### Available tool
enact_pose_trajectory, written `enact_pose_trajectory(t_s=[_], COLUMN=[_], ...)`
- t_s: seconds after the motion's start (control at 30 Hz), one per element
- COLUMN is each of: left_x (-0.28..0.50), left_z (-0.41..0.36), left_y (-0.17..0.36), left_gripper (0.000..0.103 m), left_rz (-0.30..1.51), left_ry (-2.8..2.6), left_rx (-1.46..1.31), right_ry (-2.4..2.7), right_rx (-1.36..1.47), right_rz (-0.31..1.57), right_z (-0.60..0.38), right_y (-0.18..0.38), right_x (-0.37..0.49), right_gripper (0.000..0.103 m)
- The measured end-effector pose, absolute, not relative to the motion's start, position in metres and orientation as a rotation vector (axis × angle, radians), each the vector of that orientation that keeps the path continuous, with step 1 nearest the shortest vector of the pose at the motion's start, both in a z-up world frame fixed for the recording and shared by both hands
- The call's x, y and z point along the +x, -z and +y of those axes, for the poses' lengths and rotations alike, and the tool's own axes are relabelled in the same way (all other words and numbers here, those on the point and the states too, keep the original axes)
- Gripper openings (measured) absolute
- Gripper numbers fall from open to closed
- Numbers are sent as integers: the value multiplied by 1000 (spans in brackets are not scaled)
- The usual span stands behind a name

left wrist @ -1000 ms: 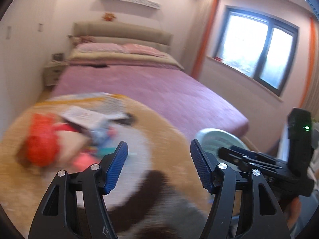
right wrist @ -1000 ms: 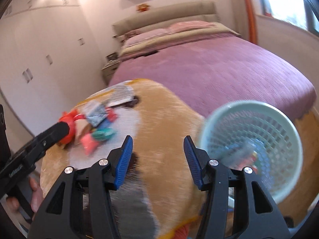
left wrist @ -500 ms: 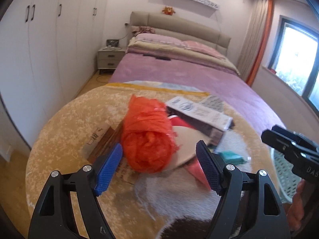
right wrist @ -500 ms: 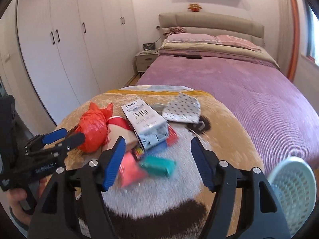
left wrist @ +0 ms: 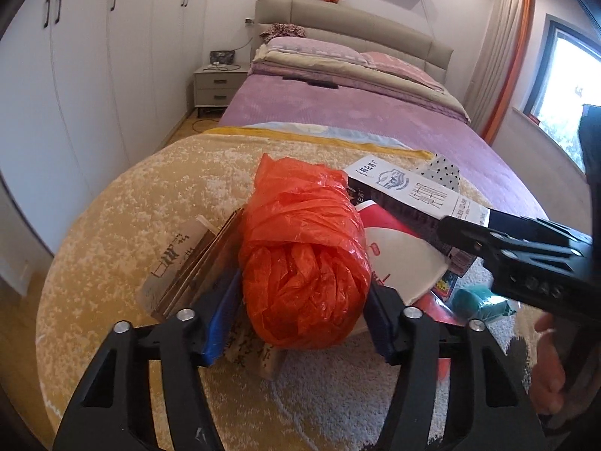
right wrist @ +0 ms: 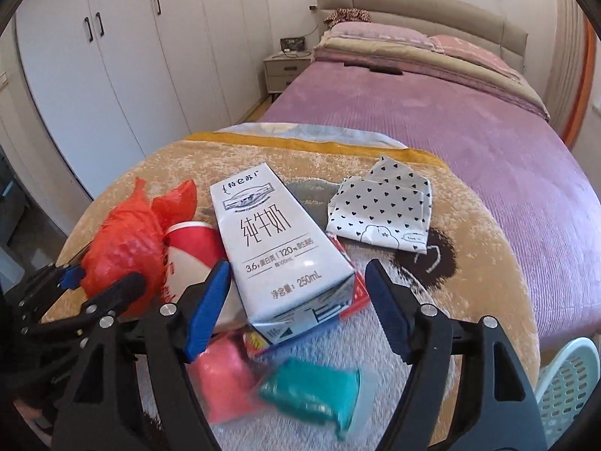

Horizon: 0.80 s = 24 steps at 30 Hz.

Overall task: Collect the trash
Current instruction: 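Grasp the red plastic bag with the left tool while the right tool grasps the milk carton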

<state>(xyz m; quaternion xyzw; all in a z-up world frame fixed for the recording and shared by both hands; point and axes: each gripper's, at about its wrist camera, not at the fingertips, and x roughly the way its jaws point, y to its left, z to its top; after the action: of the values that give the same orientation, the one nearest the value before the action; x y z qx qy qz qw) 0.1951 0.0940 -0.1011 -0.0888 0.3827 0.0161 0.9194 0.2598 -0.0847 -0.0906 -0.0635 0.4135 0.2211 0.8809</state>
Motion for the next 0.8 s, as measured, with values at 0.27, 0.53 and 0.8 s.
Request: enact_pose_trajectory(t_s=[0.27,0.53,0.8], left_x=[195,179,154], left_z=[94,87,48], left_y=[97,75,45], left_gripper=[42,40,40], left_rz=[764,687,603], left_ry=[-22,21,107], left_rx=[-192,-217,-180], right_ry=[-469,-448,-373], right_rx=[-166,-149,-98], right_rz=[864,743,665], right_z=[-72,-91,-139], right_y=[96,64,31], right_x=[263,231,191], right_gripper=[58,57,57])
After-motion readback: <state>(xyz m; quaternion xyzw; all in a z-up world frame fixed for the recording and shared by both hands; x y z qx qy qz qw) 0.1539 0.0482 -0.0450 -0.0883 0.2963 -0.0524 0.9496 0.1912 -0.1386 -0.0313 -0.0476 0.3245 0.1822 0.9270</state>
